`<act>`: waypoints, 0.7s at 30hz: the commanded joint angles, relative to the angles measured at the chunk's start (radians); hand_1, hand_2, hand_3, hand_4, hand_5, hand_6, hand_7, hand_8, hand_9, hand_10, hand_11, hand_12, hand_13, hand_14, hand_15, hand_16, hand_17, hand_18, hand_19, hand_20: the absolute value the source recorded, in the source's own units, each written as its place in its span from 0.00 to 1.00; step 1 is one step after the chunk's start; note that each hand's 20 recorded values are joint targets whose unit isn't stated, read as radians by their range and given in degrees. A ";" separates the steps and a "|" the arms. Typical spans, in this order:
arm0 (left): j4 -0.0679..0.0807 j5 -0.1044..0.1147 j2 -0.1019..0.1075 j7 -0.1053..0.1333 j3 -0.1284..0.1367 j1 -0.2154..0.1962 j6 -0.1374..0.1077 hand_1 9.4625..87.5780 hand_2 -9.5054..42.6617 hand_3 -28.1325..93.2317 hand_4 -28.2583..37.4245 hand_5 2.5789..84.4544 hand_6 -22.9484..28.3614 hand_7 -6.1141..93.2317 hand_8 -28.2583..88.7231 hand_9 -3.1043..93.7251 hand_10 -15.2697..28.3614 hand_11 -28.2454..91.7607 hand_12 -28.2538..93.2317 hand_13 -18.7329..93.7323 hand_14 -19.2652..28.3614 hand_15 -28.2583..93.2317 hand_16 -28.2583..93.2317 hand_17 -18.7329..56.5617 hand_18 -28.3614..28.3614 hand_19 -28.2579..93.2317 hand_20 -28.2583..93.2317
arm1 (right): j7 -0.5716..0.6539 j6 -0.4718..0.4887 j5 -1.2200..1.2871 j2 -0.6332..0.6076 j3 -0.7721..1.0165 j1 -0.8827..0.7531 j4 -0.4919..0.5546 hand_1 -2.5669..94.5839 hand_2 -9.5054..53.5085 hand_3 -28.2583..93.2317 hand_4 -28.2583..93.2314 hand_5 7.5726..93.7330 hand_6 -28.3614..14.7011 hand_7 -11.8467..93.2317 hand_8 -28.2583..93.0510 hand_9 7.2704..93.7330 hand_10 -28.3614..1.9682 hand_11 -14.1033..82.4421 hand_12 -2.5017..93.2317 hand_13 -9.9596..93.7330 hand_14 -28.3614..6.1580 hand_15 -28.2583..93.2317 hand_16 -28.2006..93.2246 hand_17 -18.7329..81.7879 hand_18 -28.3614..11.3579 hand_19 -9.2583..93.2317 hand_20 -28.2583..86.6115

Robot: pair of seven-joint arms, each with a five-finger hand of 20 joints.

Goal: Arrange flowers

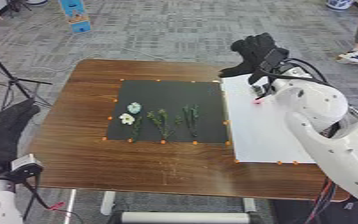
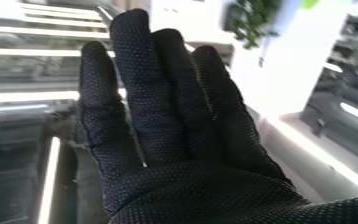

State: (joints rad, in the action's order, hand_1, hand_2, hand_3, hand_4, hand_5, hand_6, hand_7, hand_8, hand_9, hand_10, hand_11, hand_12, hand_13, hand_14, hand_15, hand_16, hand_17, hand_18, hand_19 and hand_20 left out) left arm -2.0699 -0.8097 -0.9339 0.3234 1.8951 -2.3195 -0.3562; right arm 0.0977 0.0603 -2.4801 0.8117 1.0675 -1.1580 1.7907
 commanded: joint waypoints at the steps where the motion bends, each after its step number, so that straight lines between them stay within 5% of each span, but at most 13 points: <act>1: -0.016 -0.014 -0.017 0.011 0.021 -0.028 0.037 0.17 0.17 0.84 0.02 0.59 0.55 0.18 0.18 0.52 0.65 0.38 0.32 0.46 0.67 0.31 0.22 0.34 0.63 0.26 0.36 | 0.000 -0.002 -0.108 -0.062 0.071 -0.114 -0.099 0.20 0.00 0.73 0.09 0.57 0.49 0.20 0.20 0.73 0.38 0.31 0.27 0.78 0.39 0.49 0.51 0.51 0.10 0.67 0.67; 5: -0.015 -0.013 -0.007 -0.006 -0.004 -0.002 0.004 0.17 0.17 0.84 0.02 0.59 0.55 0.18 0.18 0.52 0.65 0.38 0.32 0.46 0.67 0.31 0.22 0.34 0.63 0.26 0.36 | 0.009 -0.007 -0.115 -0.090 0.175 -0.226 -0.093 0.23 0.00 0.74 0.09 0.57 0.53 0.22 0.20 0.74 0.41 0.32 0.27 0.79 0.41 0.51 0.51 0.51 0.10 0.68 0.68; 10: -0.021 -0.011 -0.013 -0.012 0.001 -0.017 0.008 0.17 0.17 0.84 0.02 0.59 0.55 0.18 0.18 0.53 0.65 0.38 0.32 0.46 0.67 0.31 0.22 0.34 0.63 0.26 0.36 | 0.014 -0.007 -0.126 -0.093 0.267 -0.329 -0.098 0.25 0.00 0.74 0.09 0.57 0.55 0.23 0.19 0.75 0.43 0.34 0.28 0.80 0.43 0.52 0.52 0.51 0.09 0.70 0.69; 21: -0.019 -0.025 0.006 -0.042 -0.043 0.043 -0.017 0.17 0.17 0.84 0.02 0.59 0.55 0.18 0.18 0.53 0.65 0.38 0.32 0.46 0.67 0.31 0.22 0.34 0.63 0.27 0.36 | -0.027 0.031 -0.160 -0.082 0.385 -0.458 -0.115 0.26 0.00 0.75 0.09 0.58 0.58 0.25 0.18 0.77 0.44 0.35 0.28 0.81 0.44 0.54 0.52 0.51 0.09 0.72 0.71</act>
State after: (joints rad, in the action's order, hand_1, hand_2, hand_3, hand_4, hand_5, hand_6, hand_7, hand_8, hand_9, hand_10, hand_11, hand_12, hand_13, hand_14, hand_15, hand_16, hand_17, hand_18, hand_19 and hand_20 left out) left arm -2.0795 -0.8270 -0.9313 0.2949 1.8610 -2.2991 -0.3578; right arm 0.0899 0.0670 -2.6088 0.7304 1.4039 -1.5460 1.6875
